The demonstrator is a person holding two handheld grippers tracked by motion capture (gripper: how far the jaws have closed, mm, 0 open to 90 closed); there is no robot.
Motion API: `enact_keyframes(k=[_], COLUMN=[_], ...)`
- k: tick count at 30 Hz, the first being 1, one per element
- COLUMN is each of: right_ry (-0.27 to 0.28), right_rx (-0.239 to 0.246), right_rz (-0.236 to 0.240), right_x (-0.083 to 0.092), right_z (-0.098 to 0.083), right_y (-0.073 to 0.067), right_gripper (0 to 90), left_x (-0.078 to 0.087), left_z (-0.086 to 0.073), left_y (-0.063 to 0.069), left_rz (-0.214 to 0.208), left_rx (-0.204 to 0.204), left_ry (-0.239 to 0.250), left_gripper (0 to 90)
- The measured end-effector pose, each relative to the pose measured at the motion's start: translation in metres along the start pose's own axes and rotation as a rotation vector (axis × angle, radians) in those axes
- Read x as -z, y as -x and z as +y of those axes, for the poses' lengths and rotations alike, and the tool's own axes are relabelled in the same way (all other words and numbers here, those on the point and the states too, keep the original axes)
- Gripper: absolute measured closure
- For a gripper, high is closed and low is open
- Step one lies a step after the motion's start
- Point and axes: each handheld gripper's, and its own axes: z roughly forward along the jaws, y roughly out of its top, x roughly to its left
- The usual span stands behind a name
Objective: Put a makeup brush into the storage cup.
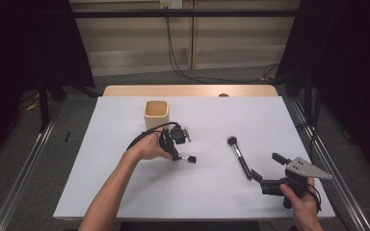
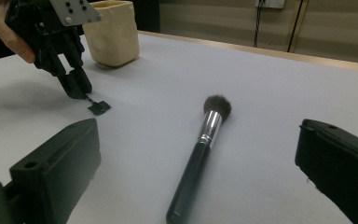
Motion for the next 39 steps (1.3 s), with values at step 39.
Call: enact_keyframes(k=[39], right_ry=[-0.009], right_rx=[-0.002], right_rz=[-0.004], right_x=[0.000], right_z=[-0.001], right_y=[0.001], right_gripper=[0.0], left_x=[0.013], left_z=[-0.020], left_y=[-0.006], left_rz=[-0.046], left_rx=[0.148], left_ry=[0.194], left_gripper=[85.8])
